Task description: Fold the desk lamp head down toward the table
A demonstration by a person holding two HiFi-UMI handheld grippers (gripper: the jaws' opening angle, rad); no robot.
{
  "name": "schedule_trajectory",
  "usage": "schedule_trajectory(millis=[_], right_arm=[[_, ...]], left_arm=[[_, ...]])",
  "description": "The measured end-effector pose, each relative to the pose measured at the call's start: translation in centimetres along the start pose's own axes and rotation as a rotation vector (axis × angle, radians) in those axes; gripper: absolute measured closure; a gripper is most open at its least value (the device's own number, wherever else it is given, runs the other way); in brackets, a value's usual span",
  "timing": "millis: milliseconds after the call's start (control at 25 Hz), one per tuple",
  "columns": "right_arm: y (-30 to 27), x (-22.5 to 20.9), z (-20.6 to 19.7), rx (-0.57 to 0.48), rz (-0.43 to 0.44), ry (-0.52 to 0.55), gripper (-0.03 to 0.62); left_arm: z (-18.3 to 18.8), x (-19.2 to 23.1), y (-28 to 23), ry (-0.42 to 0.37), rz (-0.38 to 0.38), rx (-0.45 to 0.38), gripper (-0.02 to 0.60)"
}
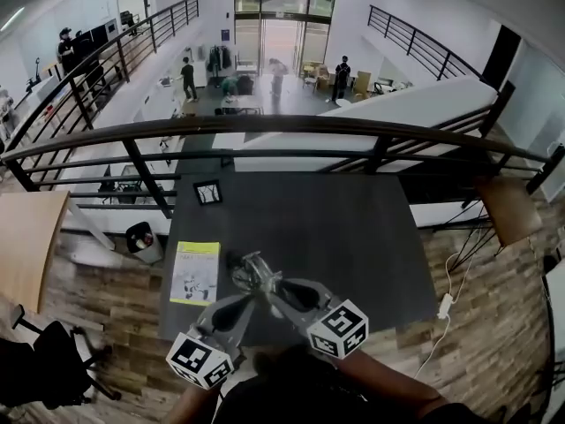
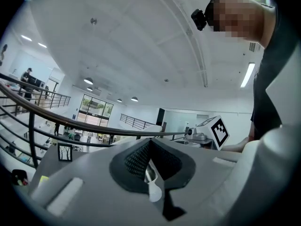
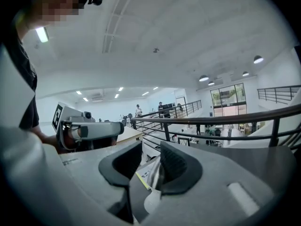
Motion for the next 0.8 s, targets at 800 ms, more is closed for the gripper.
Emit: schedule_trajectory(millis=[800], right_arm=[[-3.0,-2.4,-2.3,0.149,-0.036,-0.041,0.373]], left_arm=[[-1.4,1.1,-1.0,0.019,-0.007,0.044,0.580]])
Point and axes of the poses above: the fingertips, and each gripper's own axes: y backward along the fingers, x to its left, z out of its top, the point moved 2 cm from there along y, backward along the fingers, and after that the axes turned 15 degrees about x, right-handed, at the moved point
